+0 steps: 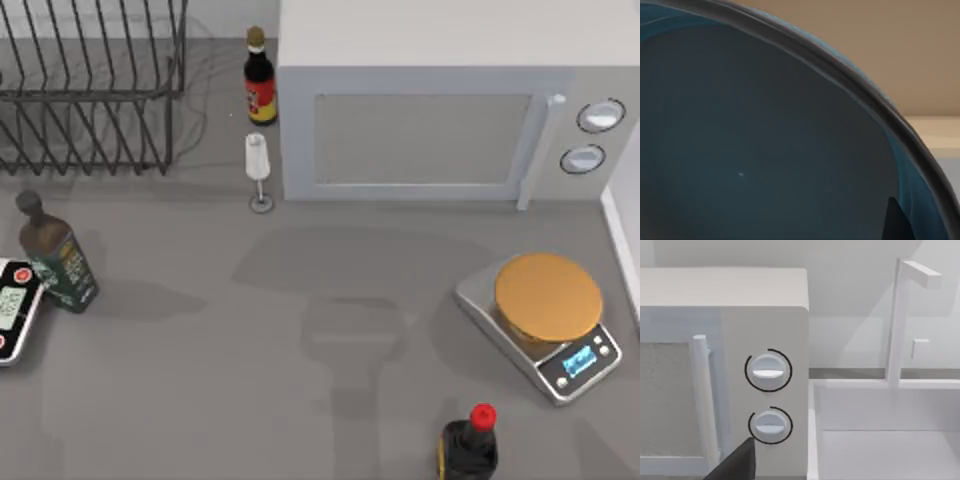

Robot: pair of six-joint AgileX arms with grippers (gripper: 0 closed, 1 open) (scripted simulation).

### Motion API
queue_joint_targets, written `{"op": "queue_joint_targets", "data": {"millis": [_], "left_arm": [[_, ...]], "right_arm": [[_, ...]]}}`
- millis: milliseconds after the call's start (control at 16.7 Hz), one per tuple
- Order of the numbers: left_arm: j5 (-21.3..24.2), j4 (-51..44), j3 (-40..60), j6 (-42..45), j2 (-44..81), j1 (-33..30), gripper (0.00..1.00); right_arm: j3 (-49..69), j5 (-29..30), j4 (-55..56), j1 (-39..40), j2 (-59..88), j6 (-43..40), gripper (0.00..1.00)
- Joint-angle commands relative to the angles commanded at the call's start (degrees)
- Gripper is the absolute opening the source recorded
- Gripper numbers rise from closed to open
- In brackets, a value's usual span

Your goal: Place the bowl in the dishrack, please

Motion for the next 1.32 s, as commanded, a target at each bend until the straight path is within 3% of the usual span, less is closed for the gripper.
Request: {"op": "queue_joint_targets", "data": {"millis": [600,780,1080,1320], "left_arm": [[-4.0,42.2,-8.3,0.4,32.7,-4.2,0.00],[-4.7,47.3,-10.0,0.2,36.7,-4.9,0.00],[-4.7,47.8,-10.2,0.1,37.1,-5.0,0.00],[-4.7,47.8,-10.2,0.1,37.1,-5.0,0.30]], "right_arm": [[0.0,0.0,0.0,0.0,0.0,0.0,1.00],[0.0,0.0,0.0,0.0,0.0,0.0,1.00],[0.0,0.0,0.0,0.0,0.0,0.0,1.00],[0.0,0.0,0.0,0.0,0.0,0.0,1.00]]}}
